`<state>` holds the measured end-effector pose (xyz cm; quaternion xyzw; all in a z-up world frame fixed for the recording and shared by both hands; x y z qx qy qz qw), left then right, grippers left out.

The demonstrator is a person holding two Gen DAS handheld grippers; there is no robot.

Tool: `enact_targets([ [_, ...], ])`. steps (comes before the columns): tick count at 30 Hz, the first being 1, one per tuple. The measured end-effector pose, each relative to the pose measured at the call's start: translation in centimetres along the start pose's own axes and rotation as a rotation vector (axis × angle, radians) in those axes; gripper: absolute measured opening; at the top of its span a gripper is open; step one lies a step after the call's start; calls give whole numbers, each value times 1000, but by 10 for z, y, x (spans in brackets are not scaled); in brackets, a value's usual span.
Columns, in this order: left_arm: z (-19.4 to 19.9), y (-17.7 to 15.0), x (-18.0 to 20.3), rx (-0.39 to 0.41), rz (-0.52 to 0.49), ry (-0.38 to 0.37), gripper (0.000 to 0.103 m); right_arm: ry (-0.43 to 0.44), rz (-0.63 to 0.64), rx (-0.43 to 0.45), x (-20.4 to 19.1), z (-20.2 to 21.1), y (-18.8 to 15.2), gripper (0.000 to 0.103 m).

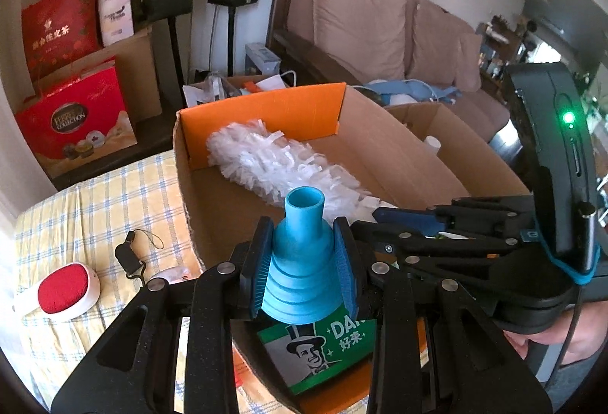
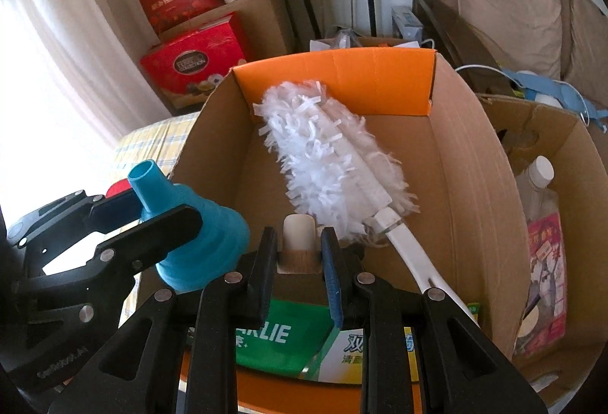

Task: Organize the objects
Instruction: 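Carry the funnel and beige cylinder into the box and open both tools, then move the left tool to the pink-capped clear bottle and grasp its cap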

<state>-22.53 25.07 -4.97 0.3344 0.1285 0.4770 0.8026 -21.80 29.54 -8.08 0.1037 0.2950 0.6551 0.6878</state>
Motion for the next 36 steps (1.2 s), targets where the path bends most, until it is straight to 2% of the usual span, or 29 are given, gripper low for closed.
enact_targets([
  [10,-8,-10,-3,-20,-4,33,31,18,-4,-16,1,-10,-7,23],
  [14,0,-10,-6,-2,-2,49,47,25,-6,-21,0,-13,-8,23],
  [16,4,-9,-8,9,-2,53,50,28,-13,-21,1,-14,-9,23],
  [20,17,-9,-17,38,10,70,67,29,-25,-16,3,-12,-9,23],
  [22,21,-9,-21,47,23,72,71,26,-31,-10,4,-10,-9,23],
  [24,26,-9,-26,51,38,69,74,23,-37,-1,5,-7,-8,30],
  [25,27,-9,-28,50,43,68,76,21,-39,3,5,-5,-7,38],
  [26,29,-10,-30,52,48,73,83,20,-42,12,6,-2,-6,46],
  [27,32,-10,-32,59,52,80,88,19,-45,19,6,0,-5,48],
  [30,39,-12,-40,75,66,96,92,15,-47,39,4,8,-3,58],
  [32,43,-13,-47,78,85,100,95,-1,-40,56,3,13,-2,75],
  [34,47,-15,-52,83,93,109,98,-31,-29,76,2,19,-1,83],
  [36,51,-17,-58,85,94,134,98,-56,-11,86,0,23,-1,85],
])
Point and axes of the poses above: each gripper's, at about its wrist camera, not at the fingertips, and z roughly against the way its jaws point, x to its right, y to its top, the point moved 8 cm from there along -z, roughly the way its jaws point, and after that the axes turned 4 degrees about y, right-handed, at the moved point
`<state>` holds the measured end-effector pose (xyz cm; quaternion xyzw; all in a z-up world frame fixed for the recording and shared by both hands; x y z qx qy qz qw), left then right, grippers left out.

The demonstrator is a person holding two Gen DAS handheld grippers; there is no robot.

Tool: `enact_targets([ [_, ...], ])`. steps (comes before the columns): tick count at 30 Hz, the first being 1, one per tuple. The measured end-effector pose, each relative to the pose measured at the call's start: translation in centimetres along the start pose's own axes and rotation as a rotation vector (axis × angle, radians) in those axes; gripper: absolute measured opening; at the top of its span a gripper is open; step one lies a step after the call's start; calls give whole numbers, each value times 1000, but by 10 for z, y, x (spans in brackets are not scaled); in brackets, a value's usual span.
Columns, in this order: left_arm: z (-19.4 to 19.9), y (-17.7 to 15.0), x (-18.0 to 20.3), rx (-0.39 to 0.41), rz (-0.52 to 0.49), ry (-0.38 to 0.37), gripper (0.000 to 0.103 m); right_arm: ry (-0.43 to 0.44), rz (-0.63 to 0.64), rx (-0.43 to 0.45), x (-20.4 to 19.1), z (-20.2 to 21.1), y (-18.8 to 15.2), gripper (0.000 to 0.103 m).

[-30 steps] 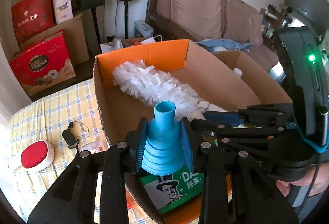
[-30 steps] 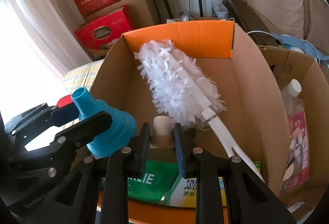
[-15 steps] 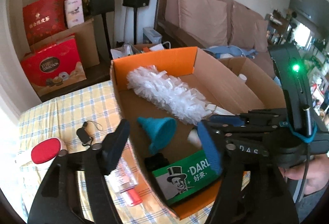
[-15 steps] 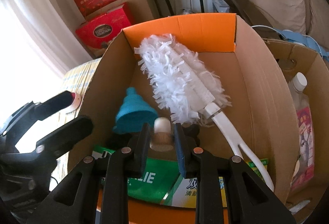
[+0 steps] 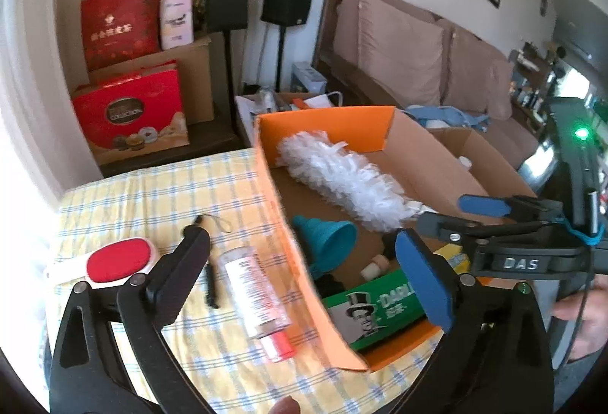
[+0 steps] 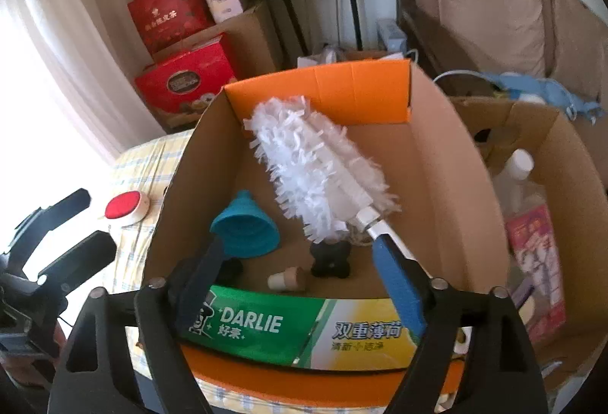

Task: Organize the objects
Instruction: 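Move the left tool to the pink-capped clear bottle and grasp its cap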

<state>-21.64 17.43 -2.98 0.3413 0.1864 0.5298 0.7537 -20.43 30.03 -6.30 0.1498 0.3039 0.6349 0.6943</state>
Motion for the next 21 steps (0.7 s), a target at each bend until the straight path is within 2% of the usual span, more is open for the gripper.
enact_targets([
  [4,6,-4,-13,0,19,28,103,-44,27,29,-4,7,1,93],
  [8,13,-6,-27,-1,39,44,103,-42,26,55,-10,12,1,99],
  [21,29,-26,-68,-15,102,55,103,-13,69,114,-48,25,-1,103],
])
Point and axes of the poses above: each gripper's, at about its wrist camera, not at the fingertips, and z roughly against the way its jaws point, x to its right, y to its top, the point moved 8 cm from there along -z, roughly the way its jaws point, and after that the axes turned 4 degrees about y, right-handed, at the moved point
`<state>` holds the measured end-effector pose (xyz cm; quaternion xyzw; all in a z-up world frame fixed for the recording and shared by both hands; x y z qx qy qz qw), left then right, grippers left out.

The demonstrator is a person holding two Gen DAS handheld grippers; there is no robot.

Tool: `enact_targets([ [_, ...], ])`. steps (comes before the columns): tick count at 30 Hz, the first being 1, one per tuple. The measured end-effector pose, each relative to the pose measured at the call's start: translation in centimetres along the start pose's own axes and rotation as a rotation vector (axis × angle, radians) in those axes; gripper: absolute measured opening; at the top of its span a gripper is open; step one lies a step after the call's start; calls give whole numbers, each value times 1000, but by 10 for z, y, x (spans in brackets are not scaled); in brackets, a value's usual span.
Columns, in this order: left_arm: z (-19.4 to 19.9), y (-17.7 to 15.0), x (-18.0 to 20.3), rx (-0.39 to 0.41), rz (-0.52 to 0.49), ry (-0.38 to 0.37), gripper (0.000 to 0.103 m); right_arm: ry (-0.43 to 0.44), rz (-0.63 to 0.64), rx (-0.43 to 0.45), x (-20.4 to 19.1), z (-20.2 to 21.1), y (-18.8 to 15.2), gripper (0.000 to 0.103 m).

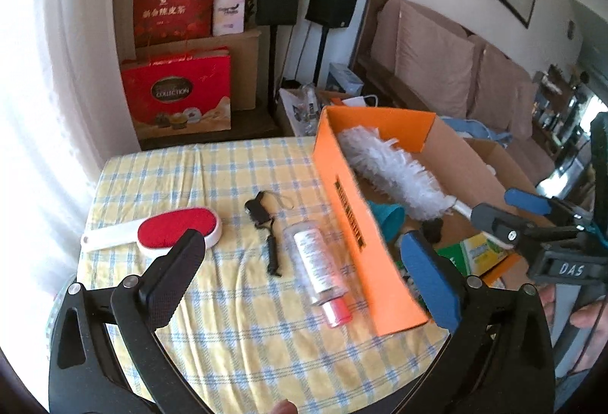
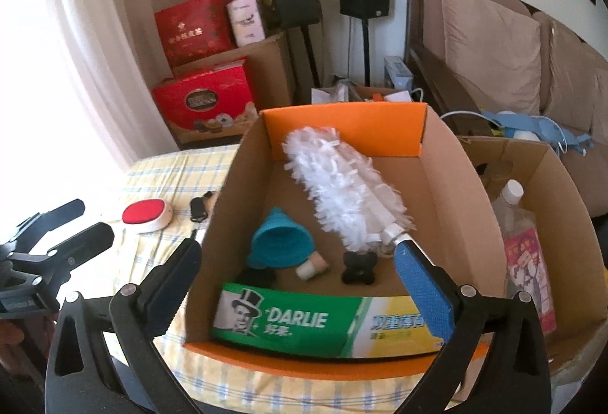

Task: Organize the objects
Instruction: 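Move the left tool to the pink-capped clear bottle and grasp its cap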

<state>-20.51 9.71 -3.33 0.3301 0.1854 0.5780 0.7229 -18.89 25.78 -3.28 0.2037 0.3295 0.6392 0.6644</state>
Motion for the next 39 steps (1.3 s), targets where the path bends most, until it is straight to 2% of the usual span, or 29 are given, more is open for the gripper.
enact_targets([
  [10,-22,-65,-4,-68,22,-25,102,-36,52,14,-28,11,-15,103],
  [15,-32,-77,5,-71,28,-39,97,-52,31,24,-28,18,-24,103],
  [16,-33,-78,7,-72,30,-43,95,-50,16,27,-26,19,-26,103],
  [18,-39,-82,11,-88,36,-59,82,-45,-15,30,-22,21,-29,103],
  [21,-50,-87,13,-118,48,-68,74,-33,-58,35,-14,23,-33,103],
  [31,-79,-99,21,-200,69,-117,66,-37,-57,44,-10,34,-40,99],
  [35,-89,-104,23,-226,60,-107,50,-34,-50,39,-13,32,-42,99],
  [37,-90,-104,23,-216,63,-103,47,-35,-46,38,-14,31,-41,99],
  [38,-90,-103,24,-214,66,-106,42,-37,-44,38,-15,31,-42,99],
  [39,-90,-103,24,-215,71,-115,32,-38,-42,38,-15,31,-42,99],
])
Point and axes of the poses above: each gripper's, at about its wrist camera, not at the fingertips, and z roughly against the way its jaws point, x to its right, y to its top, the point moved 8 cm from there along -z, roughly the way its jaws point, and after that the axes turned 4 degrees about y, right-handed, at the moved point
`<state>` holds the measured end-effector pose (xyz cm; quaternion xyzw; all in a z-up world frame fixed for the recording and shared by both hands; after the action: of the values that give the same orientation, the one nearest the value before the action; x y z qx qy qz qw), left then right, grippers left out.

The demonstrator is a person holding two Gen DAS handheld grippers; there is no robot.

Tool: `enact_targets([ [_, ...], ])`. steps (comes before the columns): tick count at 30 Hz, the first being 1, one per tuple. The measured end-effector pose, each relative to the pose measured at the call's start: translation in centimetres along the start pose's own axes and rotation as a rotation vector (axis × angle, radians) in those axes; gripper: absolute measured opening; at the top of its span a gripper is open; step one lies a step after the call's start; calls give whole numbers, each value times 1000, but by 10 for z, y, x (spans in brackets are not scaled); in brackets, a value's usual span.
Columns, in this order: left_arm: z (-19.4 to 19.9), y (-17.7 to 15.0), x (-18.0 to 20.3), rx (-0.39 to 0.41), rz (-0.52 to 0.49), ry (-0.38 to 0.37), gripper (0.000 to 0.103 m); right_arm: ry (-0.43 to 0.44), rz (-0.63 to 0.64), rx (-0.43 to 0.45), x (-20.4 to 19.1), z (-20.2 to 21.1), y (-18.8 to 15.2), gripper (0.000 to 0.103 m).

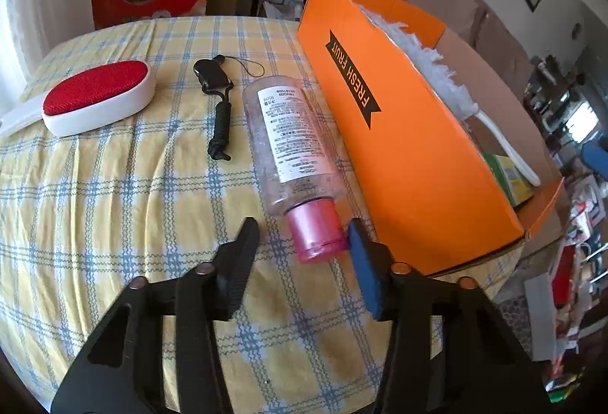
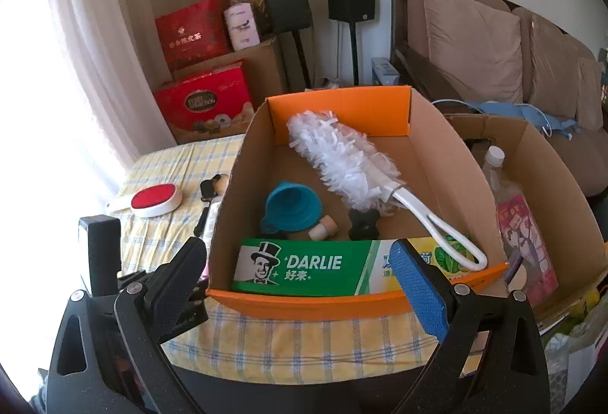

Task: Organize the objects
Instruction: 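Move the left tool to the pink-capped clear bottle and grasp its cap, then lift the bottle with the left tool while the right tool moves to the black gadget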

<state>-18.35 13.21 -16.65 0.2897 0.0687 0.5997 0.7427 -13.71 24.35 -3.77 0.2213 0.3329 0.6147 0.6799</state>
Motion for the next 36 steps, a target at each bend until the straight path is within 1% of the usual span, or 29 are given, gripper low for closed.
enact_targets([
  [1,0,0,0,-3,1,-7,28,-1,1,-2,-1,-1,0,99],
  [5,3,-3,-5,-2,-8,-2,25,5,13,-14,-7,-5,-3,99],
  [10,14,-8,-19,14,-4,16,25,27,33,-27,-20,-11,-5,97],
  [13,19,-11,-31,15,14,15,25,41,49,-42,-30,-16,-5,94],
  [17,30,-18,-54,26,48,31,25,55,67,-47,-41,-21,-4,93],
  [21,41,-24,-72,39,86,32,25,74,73,-56,-51,-27,-3,92],
  [25,58,-26,-84,62,102,40,25,86,100,-74,-63,-35,-2,87],
  [28,75,-23,-94,90,103,74,25,88,118,-78,-70,-38,0,87],
  [31,90,-12,-102,122,97,105,25,97,131,-82,-77,-40,-2,87],
  [36,113,10,-111,174,101,116,25,118,141,-103,-89,-44,-7,87],
])
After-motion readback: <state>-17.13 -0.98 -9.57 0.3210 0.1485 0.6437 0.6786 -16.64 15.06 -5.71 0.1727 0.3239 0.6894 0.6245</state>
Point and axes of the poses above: each gripper's, at about its wrist camera, not at the fingertips, and z roughly against the way its jaws point, x to its right, y to its top, the point moved 8 cm from there along -z, roughly the way its jaws point, and after that the axes turned 4 degrees about y, right-handed, at the moved point
